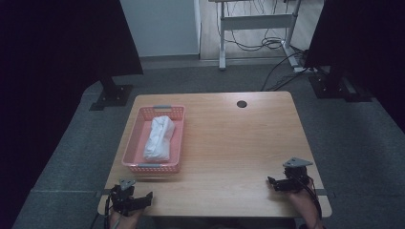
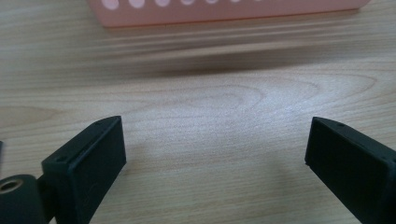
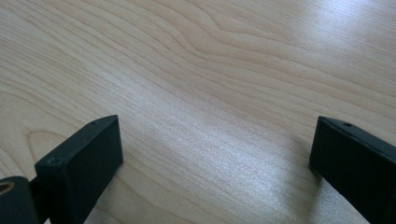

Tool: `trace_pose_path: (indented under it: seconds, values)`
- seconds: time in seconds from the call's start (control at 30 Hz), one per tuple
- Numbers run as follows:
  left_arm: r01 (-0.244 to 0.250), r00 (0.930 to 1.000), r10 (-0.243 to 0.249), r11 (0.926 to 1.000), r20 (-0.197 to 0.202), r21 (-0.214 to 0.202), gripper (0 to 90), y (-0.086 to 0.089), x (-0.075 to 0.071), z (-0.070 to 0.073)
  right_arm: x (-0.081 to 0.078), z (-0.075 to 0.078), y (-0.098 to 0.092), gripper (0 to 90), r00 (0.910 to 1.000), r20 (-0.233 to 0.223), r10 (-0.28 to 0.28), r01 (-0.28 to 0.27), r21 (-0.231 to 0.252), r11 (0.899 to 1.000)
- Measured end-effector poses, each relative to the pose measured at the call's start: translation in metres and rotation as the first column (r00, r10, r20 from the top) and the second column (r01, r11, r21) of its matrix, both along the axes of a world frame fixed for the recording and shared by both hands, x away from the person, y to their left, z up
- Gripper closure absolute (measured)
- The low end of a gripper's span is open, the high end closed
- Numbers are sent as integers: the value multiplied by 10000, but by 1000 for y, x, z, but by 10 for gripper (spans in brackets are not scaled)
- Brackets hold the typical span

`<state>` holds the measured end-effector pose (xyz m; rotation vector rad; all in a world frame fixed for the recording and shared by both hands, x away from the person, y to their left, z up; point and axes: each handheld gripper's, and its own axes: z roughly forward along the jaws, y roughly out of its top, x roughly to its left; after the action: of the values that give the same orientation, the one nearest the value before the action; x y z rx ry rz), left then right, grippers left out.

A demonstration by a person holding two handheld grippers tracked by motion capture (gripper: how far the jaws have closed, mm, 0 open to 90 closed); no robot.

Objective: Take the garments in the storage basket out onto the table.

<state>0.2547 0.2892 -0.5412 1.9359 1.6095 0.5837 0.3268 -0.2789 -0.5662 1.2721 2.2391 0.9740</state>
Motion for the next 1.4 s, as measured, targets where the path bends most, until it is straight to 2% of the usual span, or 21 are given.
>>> trace_pose_path:
  seconds: [0.23,0.5,0.77,1.4]
  values:
    - [221,9997,-219,9996,100,-192,50,0,-1,10,0,0,0,21,10000,1,0,0,-1,10000]
    - [234,9993,-223,9990,304,-371,51,-3,0,23,0,0,0,21,10000,0,-1,1,-2,10000]
    - [325,9985,-312,9990,444,-292,52,-7,4,35,0,0,0,21,10000,-1,7,-7,-2,10000]
    - [604,9962,-575,9972,649,-439,52,-15,15,58,0,0,0,21,10000,0,8,-8,-2,10000]
